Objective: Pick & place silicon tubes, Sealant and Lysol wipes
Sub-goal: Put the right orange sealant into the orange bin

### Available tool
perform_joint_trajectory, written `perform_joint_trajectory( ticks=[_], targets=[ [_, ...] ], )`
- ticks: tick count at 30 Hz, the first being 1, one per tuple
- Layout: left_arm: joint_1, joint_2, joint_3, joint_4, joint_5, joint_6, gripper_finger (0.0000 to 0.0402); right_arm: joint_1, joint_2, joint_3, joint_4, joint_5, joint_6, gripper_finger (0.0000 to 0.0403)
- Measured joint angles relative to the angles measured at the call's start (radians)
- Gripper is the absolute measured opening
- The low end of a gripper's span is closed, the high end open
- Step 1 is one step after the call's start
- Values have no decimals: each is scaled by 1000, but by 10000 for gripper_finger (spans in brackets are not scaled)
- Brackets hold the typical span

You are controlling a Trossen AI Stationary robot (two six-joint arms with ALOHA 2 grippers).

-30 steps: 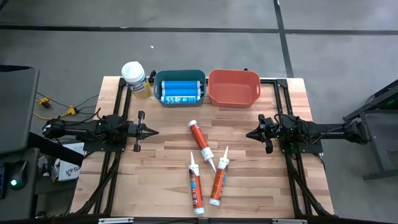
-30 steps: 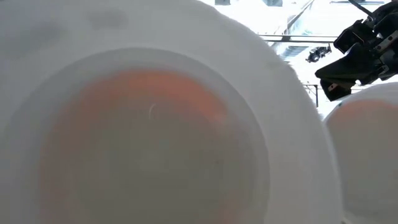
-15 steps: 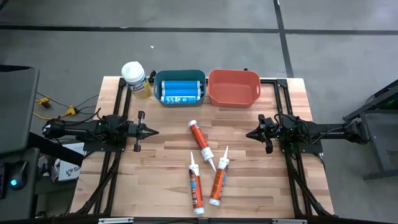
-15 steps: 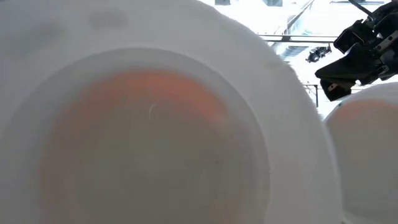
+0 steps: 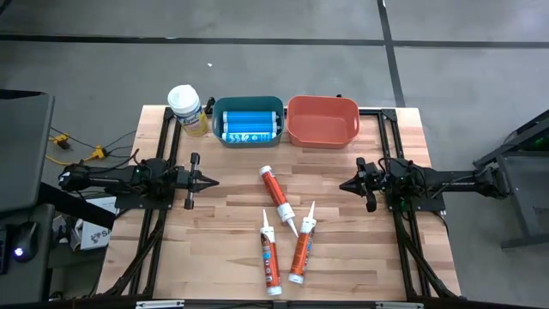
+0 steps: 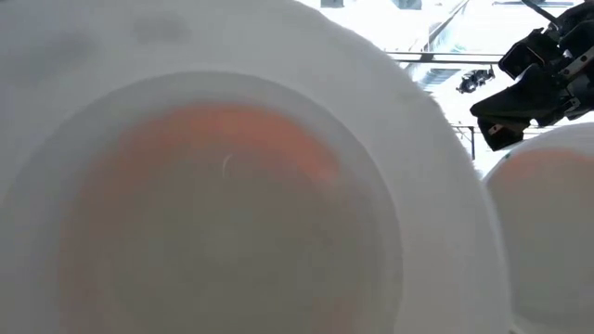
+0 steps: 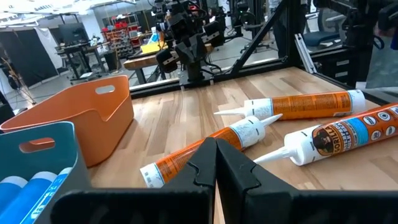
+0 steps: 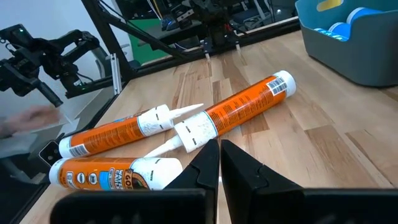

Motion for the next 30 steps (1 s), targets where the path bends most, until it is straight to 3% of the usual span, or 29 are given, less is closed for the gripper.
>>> perform_joint_trajectory(
  ticks=[23, 30],
  targets=[
    [0, 0, 0, 0, 0, 0, 0, 0, 0, 0, 8, 5, 11, 12],
    [0, 0, 0, 0, 0, 0, 0, 0, 0, 0, 42, 4, 78, 12]
  ],
)
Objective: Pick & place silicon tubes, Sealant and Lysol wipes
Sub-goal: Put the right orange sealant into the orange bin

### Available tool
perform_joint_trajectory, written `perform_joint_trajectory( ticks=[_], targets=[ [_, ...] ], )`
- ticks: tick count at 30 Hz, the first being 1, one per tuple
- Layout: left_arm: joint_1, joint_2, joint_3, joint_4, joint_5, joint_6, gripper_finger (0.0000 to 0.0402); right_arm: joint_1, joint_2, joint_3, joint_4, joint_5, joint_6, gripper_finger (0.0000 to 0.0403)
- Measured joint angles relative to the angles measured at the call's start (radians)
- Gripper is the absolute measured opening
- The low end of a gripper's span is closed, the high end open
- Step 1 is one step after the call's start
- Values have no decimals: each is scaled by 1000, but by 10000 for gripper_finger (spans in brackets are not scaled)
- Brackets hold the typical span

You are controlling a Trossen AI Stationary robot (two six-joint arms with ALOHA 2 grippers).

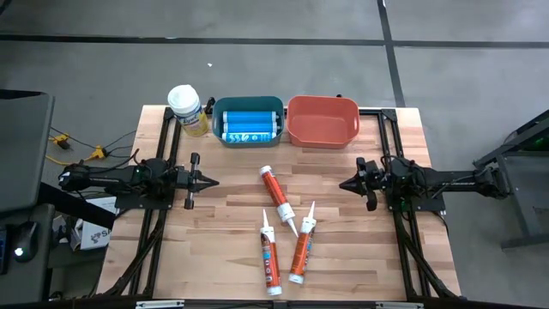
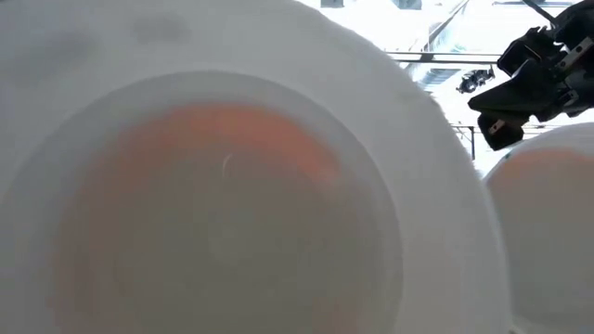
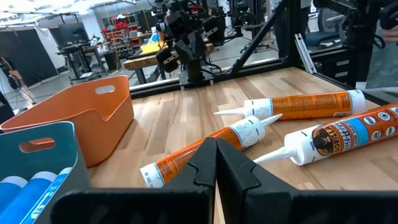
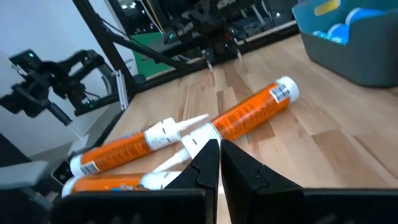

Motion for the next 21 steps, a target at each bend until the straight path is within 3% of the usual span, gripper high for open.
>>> perform_joint_trajectory(
  ticks=[10, 15, 21],
  targets=[
    [0, 0, 0, 0, 0, 0, 0, 0, 0, 1, 19, 36, -55, 12],
    [0, 0, 0, 0, 0, 0, 0, 0, 32, 98, -166, 98, -52, 18],
    [0, 0, 0, 0, 0, 0, 0, 0, 104, 248, -389, 206, -52, 57]
  ],
)
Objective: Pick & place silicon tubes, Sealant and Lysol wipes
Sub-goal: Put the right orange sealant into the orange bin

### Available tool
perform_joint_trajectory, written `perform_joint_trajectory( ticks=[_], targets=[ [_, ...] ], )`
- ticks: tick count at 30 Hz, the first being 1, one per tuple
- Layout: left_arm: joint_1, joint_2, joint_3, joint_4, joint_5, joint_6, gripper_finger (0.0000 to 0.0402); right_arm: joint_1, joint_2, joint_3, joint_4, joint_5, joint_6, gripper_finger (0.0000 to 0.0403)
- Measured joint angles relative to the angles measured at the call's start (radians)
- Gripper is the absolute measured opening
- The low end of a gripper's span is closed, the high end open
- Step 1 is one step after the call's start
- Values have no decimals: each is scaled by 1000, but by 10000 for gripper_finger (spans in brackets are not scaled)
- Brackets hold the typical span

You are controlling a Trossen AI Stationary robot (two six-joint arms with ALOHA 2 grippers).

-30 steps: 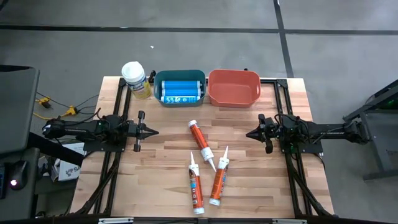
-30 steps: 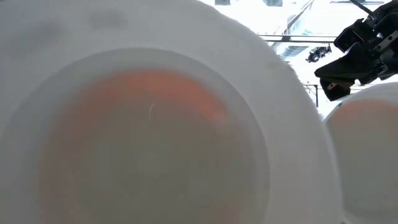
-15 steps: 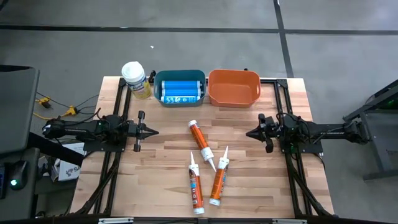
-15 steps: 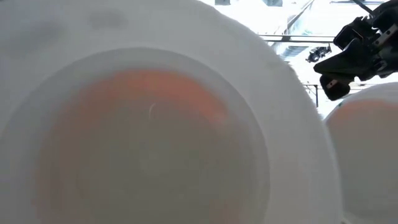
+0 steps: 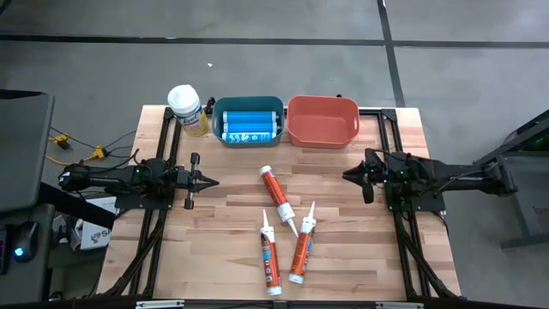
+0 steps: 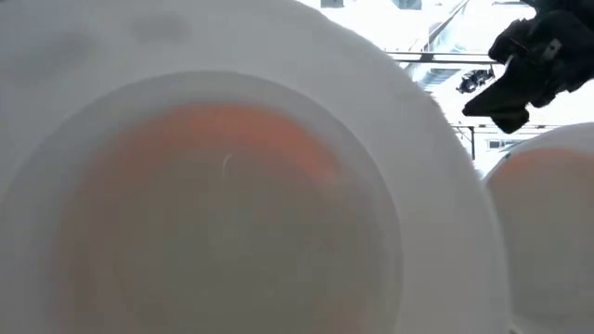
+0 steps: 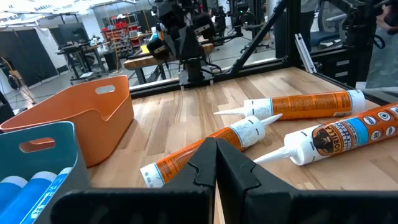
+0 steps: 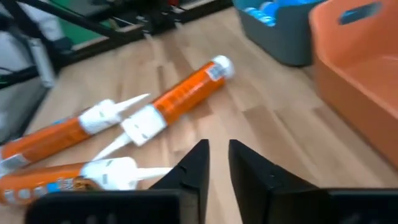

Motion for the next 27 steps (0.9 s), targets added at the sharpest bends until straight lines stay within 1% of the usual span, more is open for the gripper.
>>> perform_joint_trajectory(
  ticks=[5, 8, 15, 17, 22, 24, 27],
  targets=[
    [0, 0, 0, 0, 0, 0, 0, -2, 101, 90, -86, 76, 39, 100],
    [0, 0, 0, 0, 0, 0, 0, -2, 172, 125, -92, 104, 98, 124],
    [0, 0, 0, 0, 0, 0, 0, -9, 344, 168, -94, 118, 277, 168],
    [0, 0, 0, 0, 0, 0, 0, -18, 393, 188, -93, 119, 309, 177],
    [0, 0, 0, 0, 0, 0, 0, -30, 503, 243, -93, 124, 311, 185],
    [0, 0, 0, 0, 0, 0, 0, -30, 542, 260, -93, 153, 310, 185],
    [0, 0, 0, 0, 0, 0, 0, -30, 587, 271, -94, 224, 309, 186]
  ],
)
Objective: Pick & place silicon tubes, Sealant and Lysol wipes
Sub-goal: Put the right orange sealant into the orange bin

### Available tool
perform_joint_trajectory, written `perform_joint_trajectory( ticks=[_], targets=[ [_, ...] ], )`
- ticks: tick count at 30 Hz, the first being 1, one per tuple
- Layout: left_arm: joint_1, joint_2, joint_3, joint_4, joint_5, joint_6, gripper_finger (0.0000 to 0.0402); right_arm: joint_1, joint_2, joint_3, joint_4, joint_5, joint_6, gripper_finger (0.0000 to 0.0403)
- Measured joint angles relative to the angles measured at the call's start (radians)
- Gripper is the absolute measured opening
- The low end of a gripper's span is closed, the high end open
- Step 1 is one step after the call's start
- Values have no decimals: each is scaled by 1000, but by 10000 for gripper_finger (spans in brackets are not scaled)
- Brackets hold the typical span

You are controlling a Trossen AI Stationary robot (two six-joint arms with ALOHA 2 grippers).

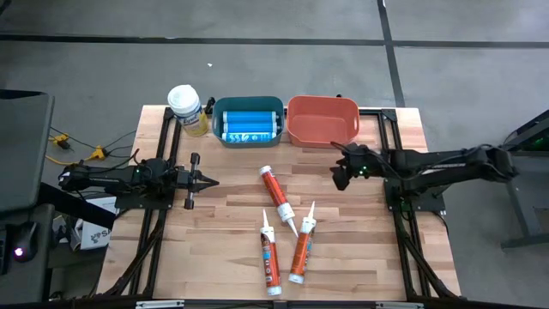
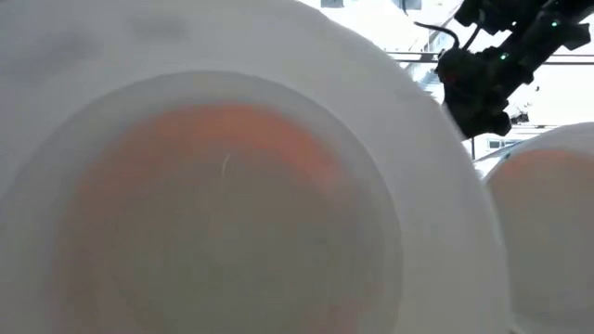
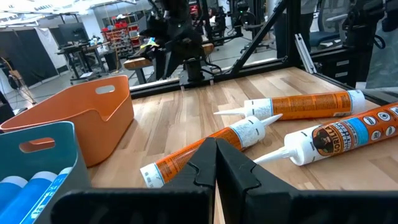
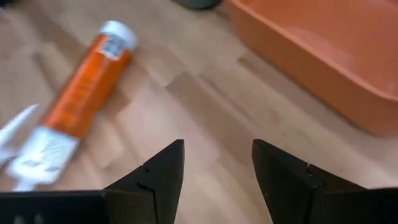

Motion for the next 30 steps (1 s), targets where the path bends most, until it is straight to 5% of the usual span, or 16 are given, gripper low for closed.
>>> perform_joint_trajectory(
  ticks=[4, 30],
  targets=[
    [0, 0, 0, 0, 0, 0, 0, -6, 43, 2, 0, 66, 7, 186],
    [0, 0, 0, 0, 0, 0, 0, -104, 181, 50, -130, 43, 167, 186]
  ],
)
